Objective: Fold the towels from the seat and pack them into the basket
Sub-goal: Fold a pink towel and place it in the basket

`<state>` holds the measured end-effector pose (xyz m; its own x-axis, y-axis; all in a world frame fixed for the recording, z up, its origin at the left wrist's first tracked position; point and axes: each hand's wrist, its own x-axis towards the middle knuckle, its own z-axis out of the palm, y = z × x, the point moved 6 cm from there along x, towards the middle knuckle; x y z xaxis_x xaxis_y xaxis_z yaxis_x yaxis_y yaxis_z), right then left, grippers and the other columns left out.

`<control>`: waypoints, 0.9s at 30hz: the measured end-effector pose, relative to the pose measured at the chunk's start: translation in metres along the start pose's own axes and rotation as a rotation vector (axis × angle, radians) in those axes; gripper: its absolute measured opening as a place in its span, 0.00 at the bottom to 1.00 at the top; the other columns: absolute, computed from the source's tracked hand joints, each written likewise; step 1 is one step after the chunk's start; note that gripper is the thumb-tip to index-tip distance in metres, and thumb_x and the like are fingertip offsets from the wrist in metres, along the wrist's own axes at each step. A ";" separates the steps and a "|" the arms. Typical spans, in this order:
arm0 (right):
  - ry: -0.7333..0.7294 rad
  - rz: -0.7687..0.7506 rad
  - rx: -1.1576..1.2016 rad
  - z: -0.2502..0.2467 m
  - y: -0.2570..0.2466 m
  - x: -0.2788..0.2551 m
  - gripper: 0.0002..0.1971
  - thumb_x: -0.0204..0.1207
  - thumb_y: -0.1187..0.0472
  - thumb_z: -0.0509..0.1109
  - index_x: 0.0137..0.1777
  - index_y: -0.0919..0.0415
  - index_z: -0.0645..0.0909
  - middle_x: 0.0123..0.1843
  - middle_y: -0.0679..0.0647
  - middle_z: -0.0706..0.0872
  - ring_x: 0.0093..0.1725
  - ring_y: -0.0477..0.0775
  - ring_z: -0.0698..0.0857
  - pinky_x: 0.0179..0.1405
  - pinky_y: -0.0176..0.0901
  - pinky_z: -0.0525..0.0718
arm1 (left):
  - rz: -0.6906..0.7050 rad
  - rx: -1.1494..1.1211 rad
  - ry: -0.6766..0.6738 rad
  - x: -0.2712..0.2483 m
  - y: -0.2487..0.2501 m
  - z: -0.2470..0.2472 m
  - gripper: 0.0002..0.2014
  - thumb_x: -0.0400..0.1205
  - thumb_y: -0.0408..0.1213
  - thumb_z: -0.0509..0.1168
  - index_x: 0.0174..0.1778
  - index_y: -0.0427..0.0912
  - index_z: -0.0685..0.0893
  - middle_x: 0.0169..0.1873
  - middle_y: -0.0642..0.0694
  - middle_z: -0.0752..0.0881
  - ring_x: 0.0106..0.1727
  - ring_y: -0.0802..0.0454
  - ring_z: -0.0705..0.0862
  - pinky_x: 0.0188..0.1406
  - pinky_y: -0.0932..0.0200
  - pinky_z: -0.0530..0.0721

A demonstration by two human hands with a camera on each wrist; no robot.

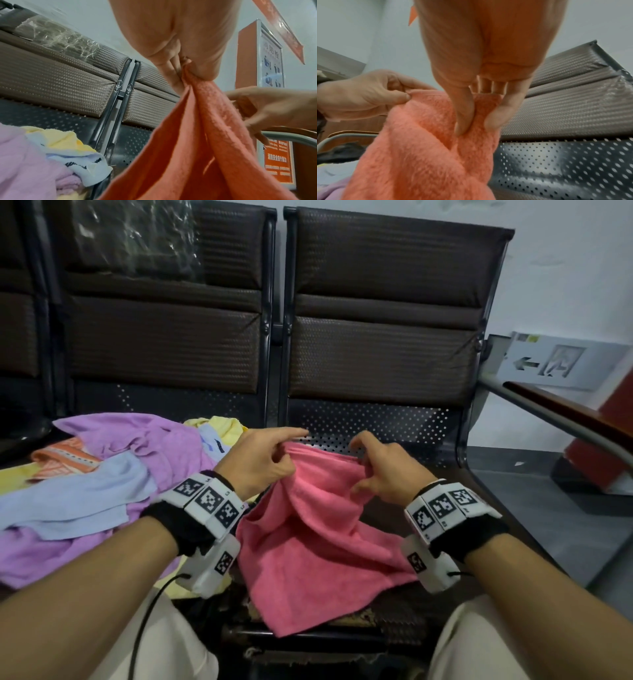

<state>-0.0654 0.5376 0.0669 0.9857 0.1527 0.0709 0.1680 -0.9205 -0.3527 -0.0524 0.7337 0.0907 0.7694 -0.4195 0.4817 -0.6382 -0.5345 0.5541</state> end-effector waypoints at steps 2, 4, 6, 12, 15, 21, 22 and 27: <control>0.029 -0.040 -0.123 -0.004 -0.008 -0.002 0.17 0.65 0.56 0.78 0.54 0.48 0.82 0.43 0.46 0.83 0.48 0.52 0.84 0.43 0.45 0.79 | 0.074 0.065 0.029 0.000 0.008 -0.003 0.23 0.69 0.19 0.65 0.59 0.37 0.86 0.28 0.65 0.77 0.31 0.75 0.76 0.37 0.86 0.68; 0.058 -0.078 -0.241 -0.008 -0.016 -0.004 0.04 0.70 0.55 0.74 0.45 0.49 0.86 0.45 0.48 0.84 0.49 0.53 0.84 0.41 0.43 0.74 | 0.130 0.095 0.044 0.000 0.013 -0.003 0.19 0.69 0.20 0.65 0.55 0.37 0.89 0.36 0.59 0.80 0.34 0.70 0.76 0.43 0.85 0.69; 0.116 -0.125 -0.349 -0.010 -0.023 -0.006 0.03 0.71 0.55 0.73 0.43 0.50 0.87 0.42 0.46 0.81 0.50 0.52 0.83 0.45 0.42 0.67 | 0.127 0.097 0.063 0.000 0.014 -0.004 0.16 0.69 0.22 0.66 0.50 0.39 0.90 0.38 0.56 0.82 0.37 0.65 0.77 0.45 0.81 0.71; 0.271 -0.084 -0.406 -0.030 -0.020 -0.005 0.06 0.68 0.50 0.75 0.43 0.48 0.85 0.43 0.42 0.72 0.53 0.50 0.78 0.48 0.46 0.58 | 0.099 0.110 0.117 -0.001 0.008 -0.009 0.14 0.69 0.24 0.66 0.48 0.40 0.89 0.39 0.49 0.87 0.39 0.58 0.80 0.44 0.62 0.80; 0.221 -0.067 -0.361 -0.029 -0.014 -0.005 0.09 0.69 0.49 0.75 0.46 0.49 0.82 0.45 0.44 0.71 0.53 0.50 0.75 0.55 0.49 0.65 | 0.126 0.101 0.118 -0.001 0.010 -0.006 0.13 0.69 0.24 0.66 0.47 0.39 0.89 0.38 0.49 0.86 0.38 0.57 0.80 0.42 0.62 0.80; 0.125 -0.347 -0.047 -0.019 -0.032 -0.013 0.11 0.71 0.68 0.74 0.52 0.57 0.83 0.43 0.45 0.74 0.42 0.44 0.75 0.46 0.39 0.77 | -0.050 -0.049 0.182 0.001 -0.009 -0.012 0.13 0.70 0.23 0.65 0.44 0.42 0.89 0.36 0.52 0.86 0.36 0.66 0.80 0.39 0.79 0.73; 0.092 -0.363 -0.054 -0.016 -0.032 -0.013 0.12 0.71 0.67 0.74 0.53 0.57 0.83 0.44 0.44 0.74 0.43 0.43 0.76 0.47 0.36 0.75 | -0.071 -0.064 0.180 0.001 -0.012 -0.013 0.13 0.70 0.23 0.65 0.43 0.43 0.89 0.36 0.53 0.86 0.36 0.66 0.80 0.39 0.79 0.74; 0.120 -0.325 0.029 -0.021 -0.031 -0.012 0.15 0.68 0.65 0.78 0.51 0.56 0.78 0.40 0.46 0.79 0.38 0.45 0.77 0.39 0.31 0.73 | -0.135 -0.063 0.165 0.000 -0.019 -0.014 0.13 0.71 0.24 0.65 0.44 0.42 0.89 0.36 0.52 0.87 0.35 0.66 0.81 0.37 0.80 0.74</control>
<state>-0.0830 0.5561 0.0968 0.8724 0.3916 0.2925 0.4753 -0.8195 -0.3203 -0.0406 0.7543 0.0897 0.8367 -0.2186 0.5021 -0.5341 -0.5285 0.6599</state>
